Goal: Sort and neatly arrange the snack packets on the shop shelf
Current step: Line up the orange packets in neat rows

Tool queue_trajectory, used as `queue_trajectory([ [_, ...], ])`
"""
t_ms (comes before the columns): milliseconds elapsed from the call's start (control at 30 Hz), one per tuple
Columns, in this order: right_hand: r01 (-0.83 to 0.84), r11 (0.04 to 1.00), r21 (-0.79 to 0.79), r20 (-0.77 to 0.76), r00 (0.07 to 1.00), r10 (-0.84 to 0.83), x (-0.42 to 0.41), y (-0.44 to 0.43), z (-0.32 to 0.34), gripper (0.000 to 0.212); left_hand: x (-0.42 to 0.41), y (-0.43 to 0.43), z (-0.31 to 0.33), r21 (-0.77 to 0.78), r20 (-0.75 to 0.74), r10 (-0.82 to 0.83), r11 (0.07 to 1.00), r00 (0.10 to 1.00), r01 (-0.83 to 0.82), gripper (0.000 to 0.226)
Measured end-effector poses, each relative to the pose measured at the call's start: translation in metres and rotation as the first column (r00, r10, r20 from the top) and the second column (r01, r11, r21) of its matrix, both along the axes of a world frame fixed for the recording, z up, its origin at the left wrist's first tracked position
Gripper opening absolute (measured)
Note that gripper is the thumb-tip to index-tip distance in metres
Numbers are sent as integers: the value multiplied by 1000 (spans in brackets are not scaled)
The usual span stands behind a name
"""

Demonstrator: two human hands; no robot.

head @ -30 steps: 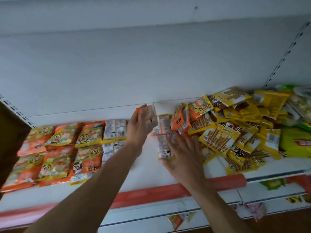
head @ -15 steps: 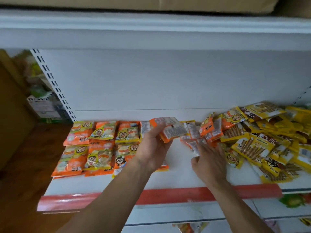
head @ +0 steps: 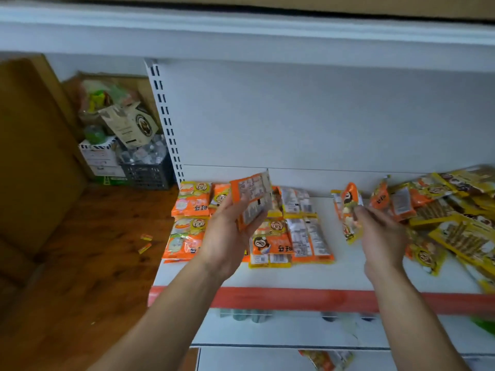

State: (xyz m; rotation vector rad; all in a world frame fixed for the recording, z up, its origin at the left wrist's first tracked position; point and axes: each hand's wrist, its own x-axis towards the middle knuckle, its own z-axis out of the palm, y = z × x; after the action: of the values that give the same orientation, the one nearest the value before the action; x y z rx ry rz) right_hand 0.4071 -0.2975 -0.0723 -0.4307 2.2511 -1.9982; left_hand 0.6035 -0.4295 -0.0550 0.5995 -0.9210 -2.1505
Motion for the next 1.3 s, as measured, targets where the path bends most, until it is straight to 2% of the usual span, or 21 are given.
queue_trajectory([
  [67,-47,995,-85,50,997,51,25,-11,2,34,26,-8,-3,-183,66,99,979,993,-85,29],
  [133,-123,989,-82,29,992,126,51,-22,0,30,52,-15,-8,-413,158,219,900,963,-138,31],
  [200,-175,984,-42,-16,985,174,70,-33,-3,27,75,-23,-13,-630,254,325,770,911,-99,34],
  [300,-166,982,88,-104,979,175,85,-44,-10,14,95,-29,-21,-832,367,436,549,822,80,42],
  [367,-130,974,187,-159,974,161,87,-46,-11,13,94,-27,-26,-885,400,477,423,783,194,44],
  [467,-46,949,312,-282,949,139,84,-47,-6,17,78,-17,-34,-903,419,456,304,786,304,47],
  [567,65,911,407,-430,894,129,74,-47,-2,17,50,-7,-40,-912,397,464,101,792,398,44],
  [600,103,898,428,-471,874,124,70,-46,-1,17,40,-4,-41,-907,396,469,64,789,416,44],
  [733,202,850,487,-564,816,129,52,-43,-2,16,5,-1,-40,-869,450,491,47,746,493,42],
  [800,198,799,568,-566,799,204,47,-45,-7,17,-6,-3,-45,-822,497,516,23,698,568,39],
  [933,18,645,764,-417,777,472,44,-44,-21,30,-14,-3,-60,-643,625,567,-16,536,766,51],
  [967,-24,649,760,-400,770,497,41,-41,-23,31,-13,-3,-62,-648,622,572,-6,534,761,52],
  [1033,-52,677,734,-424,743,518,30,-36,-24,30,-12,-3,-60,-730,561,572,2,598,683,48],
  [1133,-10,689,725,-534,625,570,16,-35,-28,26,-19,-9,-58,-799,498,561,0,662,601,47],
  [1200,-58,653,755,-518,558,648,13,-36,-34,32,-25,-11,-58,-764,536,564,9,628,645,50],
  [1267,-145,566,811,-410,549,728,14,-36,-42,40,-30,-13,-64,-696,589,569,-2,573,718,54],
  [1300,-171,552,816,-381,559,736,14,-36,-46,43,-31,-13,-67,-667,606,572,-13,552,745,56],
])
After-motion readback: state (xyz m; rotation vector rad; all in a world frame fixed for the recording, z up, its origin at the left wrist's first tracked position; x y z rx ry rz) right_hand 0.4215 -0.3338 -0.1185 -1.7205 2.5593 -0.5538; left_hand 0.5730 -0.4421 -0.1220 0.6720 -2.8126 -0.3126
